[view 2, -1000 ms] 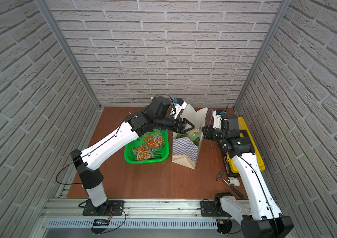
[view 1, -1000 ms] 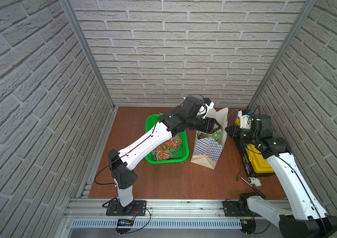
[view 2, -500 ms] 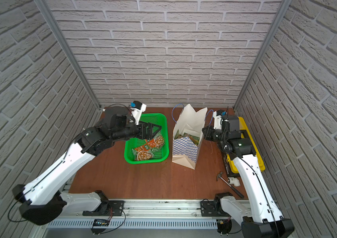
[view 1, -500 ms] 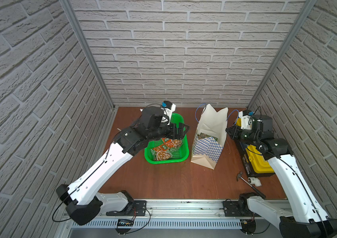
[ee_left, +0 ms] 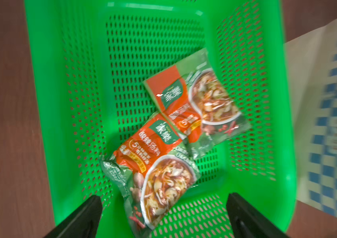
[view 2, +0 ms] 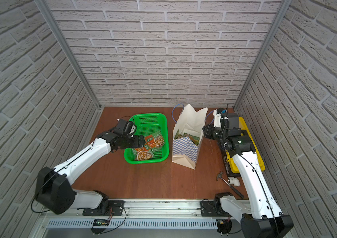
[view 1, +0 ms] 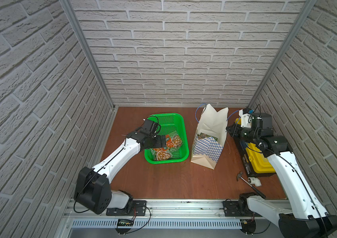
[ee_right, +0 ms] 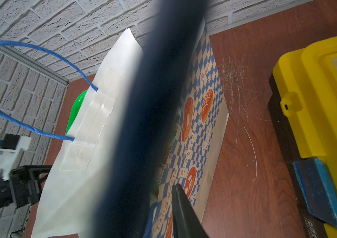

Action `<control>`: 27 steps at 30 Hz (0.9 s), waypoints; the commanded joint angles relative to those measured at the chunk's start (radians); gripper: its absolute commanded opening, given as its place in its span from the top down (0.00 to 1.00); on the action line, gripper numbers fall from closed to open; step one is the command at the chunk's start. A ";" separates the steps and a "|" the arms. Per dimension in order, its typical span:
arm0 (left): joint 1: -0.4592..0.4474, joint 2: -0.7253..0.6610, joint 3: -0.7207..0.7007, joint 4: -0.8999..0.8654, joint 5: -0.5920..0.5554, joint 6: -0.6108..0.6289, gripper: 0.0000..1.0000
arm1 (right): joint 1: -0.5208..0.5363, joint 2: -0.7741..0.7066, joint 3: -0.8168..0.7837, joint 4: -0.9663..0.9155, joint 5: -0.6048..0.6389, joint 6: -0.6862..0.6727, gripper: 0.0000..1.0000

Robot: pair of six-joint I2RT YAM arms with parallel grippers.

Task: Place the condiment packets inside the bag
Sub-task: Pick up the condiment packet from the storage box.

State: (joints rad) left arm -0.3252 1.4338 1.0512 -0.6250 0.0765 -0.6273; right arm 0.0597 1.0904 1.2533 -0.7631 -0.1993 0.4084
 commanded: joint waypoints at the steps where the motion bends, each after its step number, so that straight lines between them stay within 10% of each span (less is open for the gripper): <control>1: 0.038 0.093 -0.019 0.122 0.083 -0.037 0.02 | -0.004 0.006 0.021 0.047 -0.006 0.012 0.75; 8: 0.049 0.240 0.010 0.340 0.225 -0.117 0.11 | -0.004 0.009 -0.004 0.067 -0.032 0.030 0.76; 22: 0.078 0.467 0.115 0.416 0.156 -0.169 0.28 | -0.004 0.005 -0.026 0.079 -0.034 0.032 0.76; 27: 0.084 0.514 0.146 0.486 0.245 -0.197 0.78 | -0.004 0.006 -0.026 0.070 -0.029 0.023 0.76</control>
State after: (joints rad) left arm -0.2459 1.9167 1.1664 -0.2012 0.2653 -0.8047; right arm 0.0597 1.0988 1.2358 -0.7216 -0.2264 0.4374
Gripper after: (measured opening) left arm 0.296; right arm 0.244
